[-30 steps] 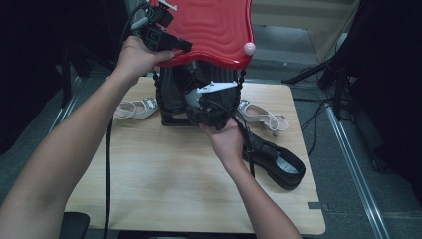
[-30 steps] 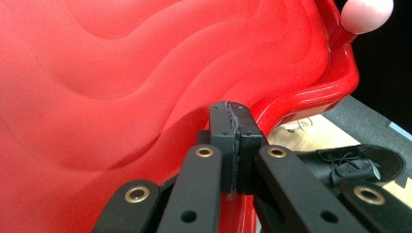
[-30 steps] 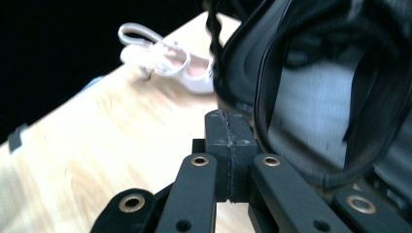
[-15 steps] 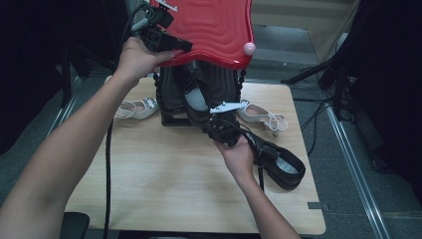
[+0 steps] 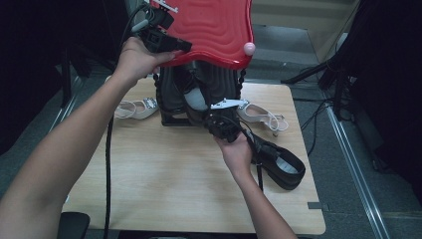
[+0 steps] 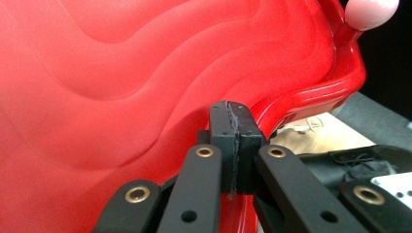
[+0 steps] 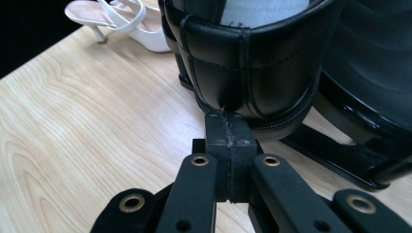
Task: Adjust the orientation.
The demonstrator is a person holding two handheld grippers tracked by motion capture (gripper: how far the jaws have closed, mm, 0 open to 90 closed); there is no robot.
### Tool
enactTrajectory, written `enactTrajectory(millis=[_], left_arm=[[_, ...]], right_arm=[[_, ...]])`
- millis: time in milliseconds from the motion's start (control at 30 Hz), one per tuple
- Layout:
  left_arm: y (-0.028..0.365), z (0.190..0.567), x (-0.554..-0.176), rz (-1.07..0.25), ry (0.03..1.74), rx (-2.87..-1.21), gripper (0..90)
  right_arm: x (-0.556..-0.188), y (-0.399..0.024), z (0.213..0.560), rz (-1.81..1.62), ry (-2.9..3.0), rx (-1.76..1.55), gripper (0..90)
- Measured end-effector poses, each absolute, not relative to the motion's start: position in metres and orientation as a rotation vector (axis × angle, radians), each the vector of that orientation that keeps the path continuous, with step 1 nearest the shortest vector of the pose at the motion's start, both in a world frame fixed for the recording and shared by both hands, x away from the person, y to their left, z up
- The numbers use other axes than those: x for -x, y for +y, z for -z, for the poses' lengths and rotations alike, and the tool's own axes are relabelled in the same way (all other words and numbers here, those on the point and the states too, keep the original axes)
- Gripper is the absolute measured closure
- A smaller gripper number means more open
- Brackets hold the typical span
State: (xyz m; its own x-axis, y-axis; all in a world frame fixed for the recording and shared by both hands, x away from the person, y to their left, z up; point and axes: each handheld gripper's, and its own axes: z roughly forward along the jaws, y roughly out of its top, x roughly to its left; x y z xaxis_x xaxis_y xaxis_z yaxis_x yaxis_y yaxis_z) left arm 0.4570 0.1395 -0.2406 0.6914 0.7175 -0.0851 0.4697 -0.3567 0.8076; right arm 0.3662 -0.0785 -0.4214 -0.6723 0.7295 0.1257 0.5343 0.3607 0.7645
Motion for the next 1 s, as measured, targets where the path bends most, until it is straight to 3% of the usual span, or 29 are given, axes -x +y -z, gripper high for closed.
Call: enactTrajectory(millis=[1000], left_arm=[[0.142,0.241,-0.459,-0.318,0.912,-2.010,90.0]], right_arm=[[-0.404,-0.023,0.405,-1.214,2.336,-1.143,90.0]])
